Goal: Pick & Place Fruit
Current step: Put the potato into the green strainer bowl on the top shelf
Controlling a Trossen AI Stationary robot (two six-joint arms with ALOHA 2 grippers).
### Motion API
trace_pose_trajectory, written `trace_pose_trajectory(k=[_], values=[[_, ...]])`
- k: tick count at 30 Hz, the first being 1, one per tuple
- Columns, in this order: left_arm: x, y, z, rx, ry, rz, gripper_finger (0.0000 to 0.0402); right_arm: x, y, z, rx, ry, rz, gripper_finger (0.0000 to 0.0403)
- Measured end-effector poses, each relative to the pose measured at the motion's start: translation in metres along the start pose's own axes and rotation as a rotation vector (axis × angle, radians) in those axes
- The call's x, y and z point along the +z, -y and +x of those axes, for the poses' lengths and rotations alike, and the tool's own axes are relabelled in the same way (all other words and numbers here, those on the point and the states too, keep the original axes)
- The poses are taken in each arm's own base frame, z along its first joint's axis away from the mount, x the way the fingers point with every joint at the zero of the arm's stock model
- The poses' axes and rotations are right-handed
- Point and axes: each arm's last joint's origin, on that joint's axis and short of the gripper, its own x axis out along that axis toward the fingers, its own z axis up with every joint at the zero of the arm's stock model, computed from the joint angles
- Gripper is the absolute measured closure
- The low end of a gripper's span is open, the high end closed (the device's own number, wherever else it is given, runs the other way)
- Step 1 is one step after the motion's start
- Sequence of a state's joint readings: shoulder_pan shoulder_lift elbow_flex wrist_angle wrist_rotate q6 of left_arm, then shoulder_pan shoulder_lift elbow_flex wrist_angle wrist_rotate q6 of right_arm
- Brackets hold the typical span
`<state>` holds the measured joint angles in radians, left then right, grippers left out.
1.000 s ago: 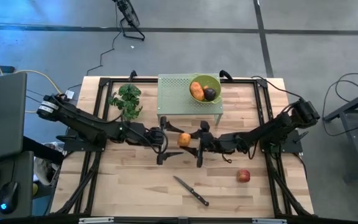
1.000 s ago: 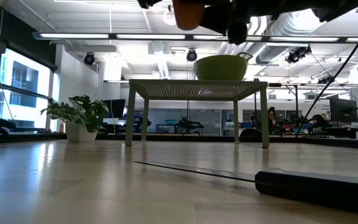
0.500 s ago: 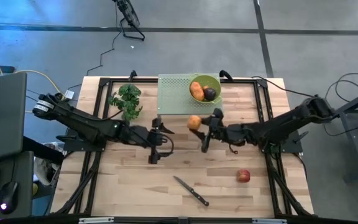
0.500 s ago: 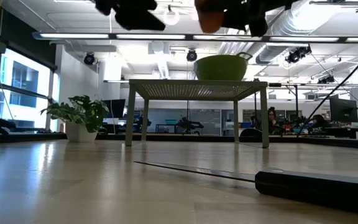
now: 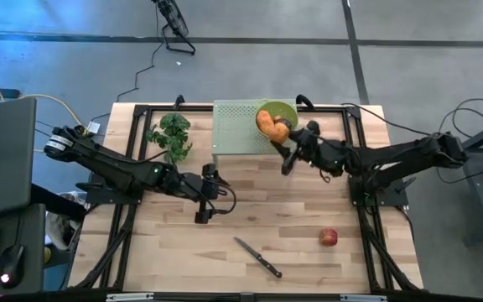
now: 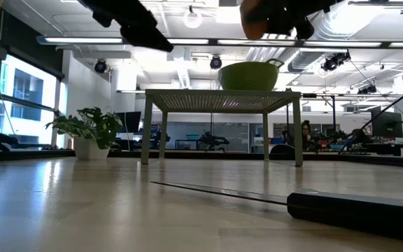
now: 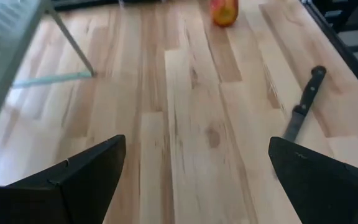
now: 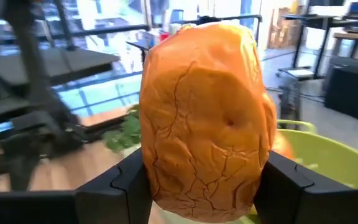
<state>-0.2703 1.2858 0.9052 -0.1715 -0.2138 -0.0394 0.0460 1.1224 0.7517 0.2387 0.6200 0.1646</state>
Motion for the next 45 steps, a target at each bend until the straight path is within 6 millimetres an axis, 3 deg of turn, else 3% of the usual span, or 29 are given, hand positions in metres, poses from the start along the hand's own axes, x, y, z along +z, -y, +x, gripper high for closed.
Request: trace_pose_trajectory(k=[5, 22, 31, 45], values=[[-0.005, 0.000, 0.000, 0.003, -0.051, -0.055, 0.0013, 0.004, 0.022, 0.004, -0.056, -0.052, 0.015, 0.0200], [-0.007, 0.000, 0.000, 0.006, -0.072, -0.085, 0.0013, 0.052, 0.073, 0.018, -0.197, -0.173, 0.045, 0.0200], [-0.007, 0.000, 0.000, 0.005, -0.067, -0.087, 0.0013, 0.045, 0.096, 0.041, -0.218, -0.236, 0.040, 0.0199], [-0.007, 0.000, 0.000, 0.006, -0.070, -0.086, 0.0013, 0.027, 0.097, 0.061, -0.224, -0.322, -0.068, 0.0199]])
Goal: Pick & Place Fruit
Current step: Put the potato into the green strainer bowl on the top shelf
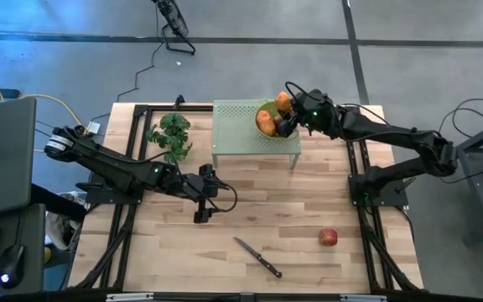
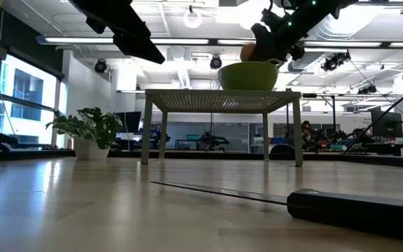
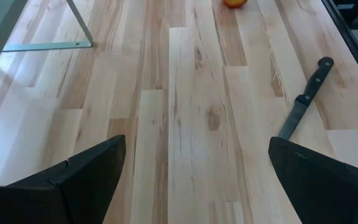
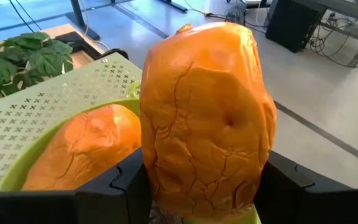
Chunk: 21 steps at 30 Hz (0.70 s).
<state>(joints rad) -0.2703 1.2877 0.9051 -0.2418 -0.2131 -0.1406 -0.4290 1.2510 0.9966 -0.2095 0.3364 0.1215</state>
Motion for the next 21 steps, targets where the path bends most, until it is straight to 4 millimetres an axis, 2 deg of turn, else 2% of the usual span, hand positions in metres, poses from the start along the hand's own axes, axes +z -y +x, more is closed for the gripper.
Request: trace_pose_trajectory(k=[8, 16, 21], values=[[0.0003, 0.0000, 0.0000, 0.000, 0.003, -0.001, 0.0013, -0.0011, -0.0006, -0.0003, 0.021, -0.013, -0.047, 0.0198], [0.0003, 0.0000, 0.0000, 0.000, 0.003, -0.001, 0.0013, -0.0066, -0.0021, 0.0065, 0.020, -0.053, -0.094, 0.0162], [0.0003, 0.0000, 0.0000, 0.000, 0.003, 0.000, 0.0013, -0.0080, -0.0038, 0.0089, 0.028, -0.059, -0.120, 0.0158]])
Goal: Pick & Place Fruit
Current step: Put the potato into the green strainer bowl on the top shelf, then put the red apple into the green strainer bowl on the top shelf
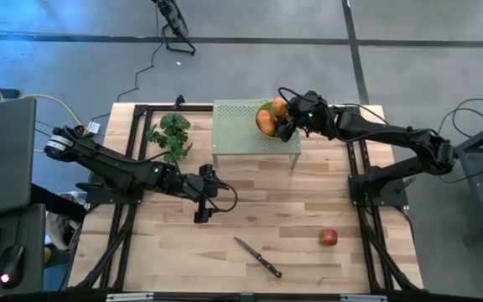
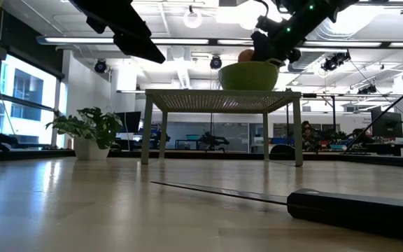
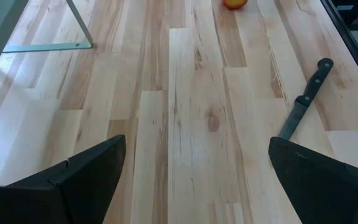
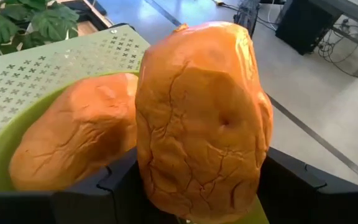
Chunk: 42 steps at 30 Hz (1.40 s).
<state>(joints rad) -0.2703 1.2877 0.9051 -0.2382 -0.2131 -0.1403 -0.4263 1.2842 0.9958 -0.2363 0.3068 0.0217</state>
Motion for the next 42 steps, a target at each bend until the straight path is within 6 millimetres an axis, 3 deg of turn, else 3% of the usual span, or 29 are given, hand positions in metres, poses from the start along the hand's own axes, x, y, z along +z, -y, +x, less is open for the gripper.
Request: trace_pose_trajectory(k=[8, 24, 35, 42], values=[[0.000, 0.000, 0.000, 0.000, 0.000, 0.000, 0.0013, 0.000, 0.000, 0.000, -0.009, 0.000, -0.001, 0.0153], [-0.001, 0.000, 0.000, 0.001, -0.006, 0.002, 0.0013, 0.001, 0.001, -0.003, -0.006, 0.007, 0.012, 0.0077], [-0.003, -0.001, 0.000, 0.009, -0.027, 0.006, 0.0013, 0.011, -0.017, -0.041, 0.100, 0.109, 0.010, 0.0088], [-0.003, -0.001, 0.000, 0.010, -0.026, 0.006, 0.0013, 0.004, -0.037, -0.064, 0.203, 0.067, 0.067, 0.0094]])
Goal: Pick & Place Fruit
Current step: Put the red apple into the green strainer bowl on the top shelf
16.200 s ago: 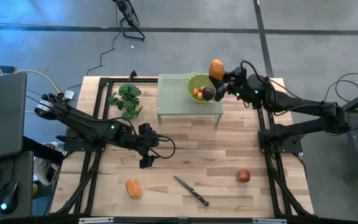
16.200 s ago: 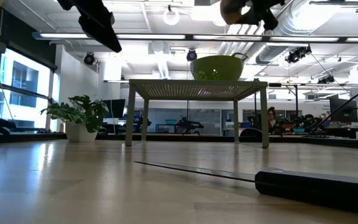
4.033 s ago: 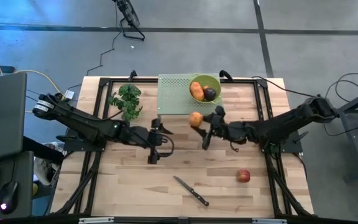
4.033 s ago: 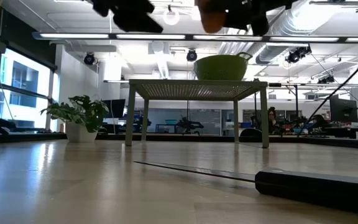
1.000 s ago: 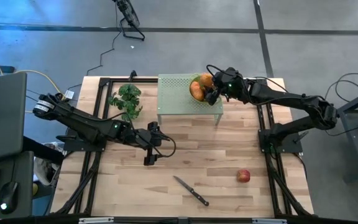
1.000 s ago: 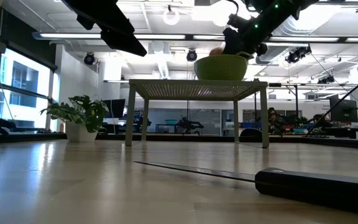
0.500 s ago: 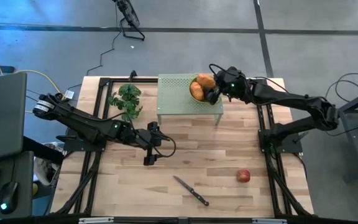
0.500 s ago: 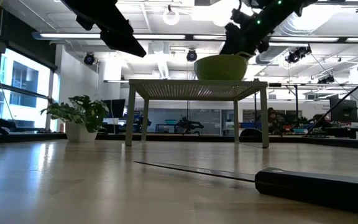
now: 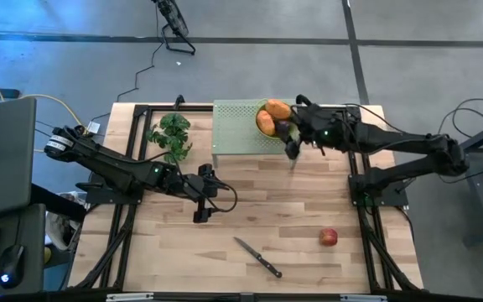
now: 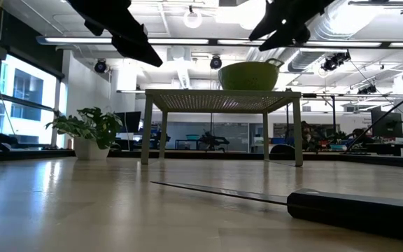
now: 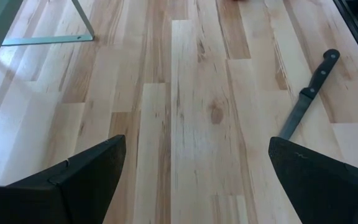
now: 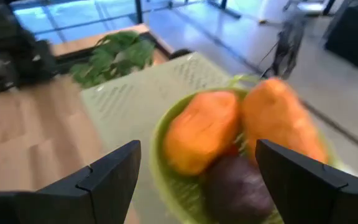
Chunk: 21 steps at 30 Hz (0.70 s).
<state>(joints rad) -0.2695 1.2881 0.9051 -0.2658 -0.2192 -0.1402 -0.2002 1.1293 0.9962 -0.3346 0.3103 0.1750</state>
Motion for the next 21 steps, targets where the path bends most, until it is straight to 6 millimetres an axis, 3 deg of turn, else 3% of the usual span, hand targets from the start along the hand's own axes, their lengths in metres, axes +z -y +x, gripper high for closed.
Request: trace_pose_trajectory(k=[9, 21], values=[[0.000, 0.000, 0.000, 0.001, 0.001, 0.000, 0.0013, -0.018, -0.029, -0.013, 0.099, -0.124, 0.063, 0.0094], [0.000, 0.000, 0.000, 0.003, 0.001, 0.000, 0.0013, -0.040, -0.056, -0.031, 0.217, -0.354, 0.324, 0.0094]])
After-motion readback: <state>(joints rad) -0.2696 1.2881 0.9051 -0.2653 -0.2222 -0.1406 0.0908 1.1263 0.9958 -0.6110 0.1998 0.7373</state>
